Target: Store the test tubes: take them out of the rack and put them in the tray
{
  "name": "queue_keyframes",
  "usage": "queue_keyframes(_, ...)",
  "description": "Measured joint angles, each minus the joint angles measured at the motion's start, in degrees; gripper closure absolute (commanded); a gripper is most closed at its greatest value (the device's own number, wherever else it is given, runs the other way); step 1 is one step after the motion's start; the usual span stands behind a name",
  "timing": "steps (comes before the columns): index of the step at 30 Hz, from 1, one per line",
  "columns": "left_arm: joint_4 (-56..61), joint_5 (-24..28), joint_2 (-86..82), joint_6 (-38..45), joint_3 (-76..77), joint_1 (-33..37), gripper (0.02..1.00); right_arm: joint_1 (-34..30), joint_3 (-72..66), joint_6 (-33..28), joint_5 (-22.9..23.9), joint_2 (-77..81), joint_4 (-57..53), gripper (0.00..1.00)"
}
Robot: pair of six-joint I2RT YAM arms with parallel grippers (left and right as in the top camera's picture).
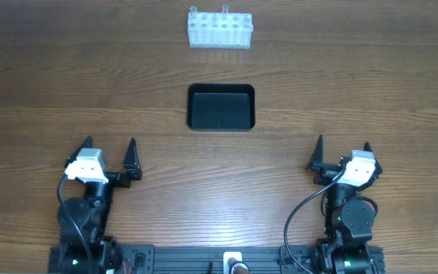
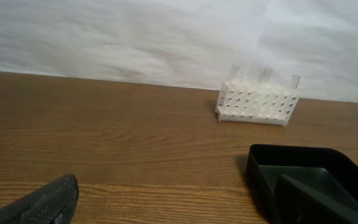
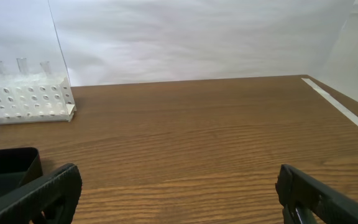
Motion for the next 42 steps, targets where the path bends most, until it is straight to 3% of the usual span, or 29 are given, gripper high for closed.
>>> queue_keyframes(9,1.0,0.0,0.0,0.0,0.0,-0.4,0.025,0.0,0.0,0.0,0.0,0.0,0.0,0.009)
queue_keyframes(13,11.3,0.0,4.3,0.6,0.0,-1.1,0.02,0.0,0.0,0.0,0.0,0.0,-0.1,0.007)
queue_keyframes(19,25.2,0.0,24.8,2.4,4.9,-1.4,0.023,0.0,0.0,0.0,0.0,0.0,-0.1,0.007)
queue_keyframes(31,29.5,0.0,74.0,3.2,42.0,-5.3,0.02,0.0,0.0,0.0,0.0,0.0,-0.1,0.009)
queue_keyframes(42,21.7,-0.1,104.5,3.2,70.8,-11.2,0.018,0.0,0.0,0.0,0.0,0.0,-0.1,0.009)
